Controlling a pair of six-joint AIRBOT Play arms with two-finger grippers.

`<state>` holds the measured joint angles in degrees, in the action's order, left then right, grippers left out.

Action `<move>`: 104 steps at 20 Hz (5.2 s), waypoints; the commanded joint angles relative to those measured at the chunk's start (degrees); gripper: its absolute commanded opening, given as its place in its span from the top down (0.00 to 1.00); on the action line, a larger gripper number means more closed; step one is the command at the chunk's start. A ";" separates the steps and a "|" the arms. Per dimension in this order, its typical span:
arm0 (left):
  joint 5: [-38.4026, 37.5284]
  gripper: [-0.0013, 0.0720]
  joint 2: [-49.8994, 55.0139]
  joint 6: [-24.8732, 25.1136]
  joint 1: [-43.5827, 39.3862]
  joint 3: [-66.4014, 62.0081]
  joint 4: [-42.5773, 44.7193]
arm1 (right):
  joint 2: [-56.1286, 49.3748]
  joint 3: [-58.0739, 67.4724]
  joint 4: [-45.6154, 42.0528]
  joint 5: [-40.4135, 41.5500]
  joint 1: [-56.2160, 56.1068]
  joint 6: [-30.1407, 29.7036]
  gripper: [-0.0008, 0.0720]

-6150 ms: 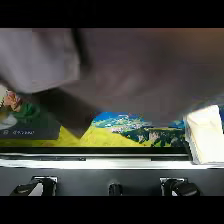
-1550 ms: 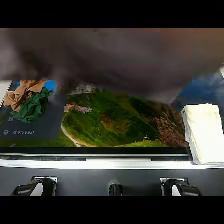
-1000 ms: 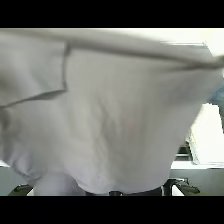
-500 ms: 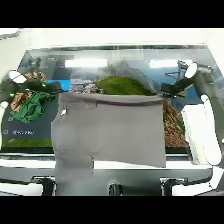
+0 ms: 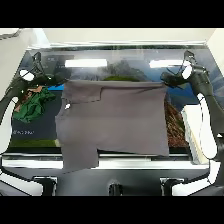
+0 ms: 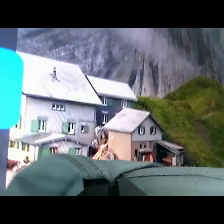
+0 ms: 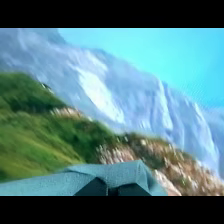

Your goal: Fold the shirts.

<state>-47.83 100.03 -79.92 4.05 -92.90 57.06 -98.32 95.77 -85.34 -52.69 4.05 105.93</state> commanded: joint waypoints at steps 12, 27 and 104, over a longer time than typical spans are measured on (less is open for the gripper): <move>-38.14 0.93 -2.97 1.01 2.64 12.07 11.32 | 2.86 -15.06 0.76 -33.70 0.04 -9.53 0.91; -33.27 0.16 -28.65 4.13 14.12 50.51 9.57 | 25.90 -37.31 7.19 -33.81 13.25 -11.91 0.31; -23.82 0.26 -10.03 0.63 -8.83 9.62 -6.12 | -3.41 -15.21 29.49 -17.49 9.92 -7.30 0.92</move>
<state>-72.55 90.28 -79.59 0.03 -83.24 51.22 -102.17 80.40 -58.19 -70.72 15.22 99.00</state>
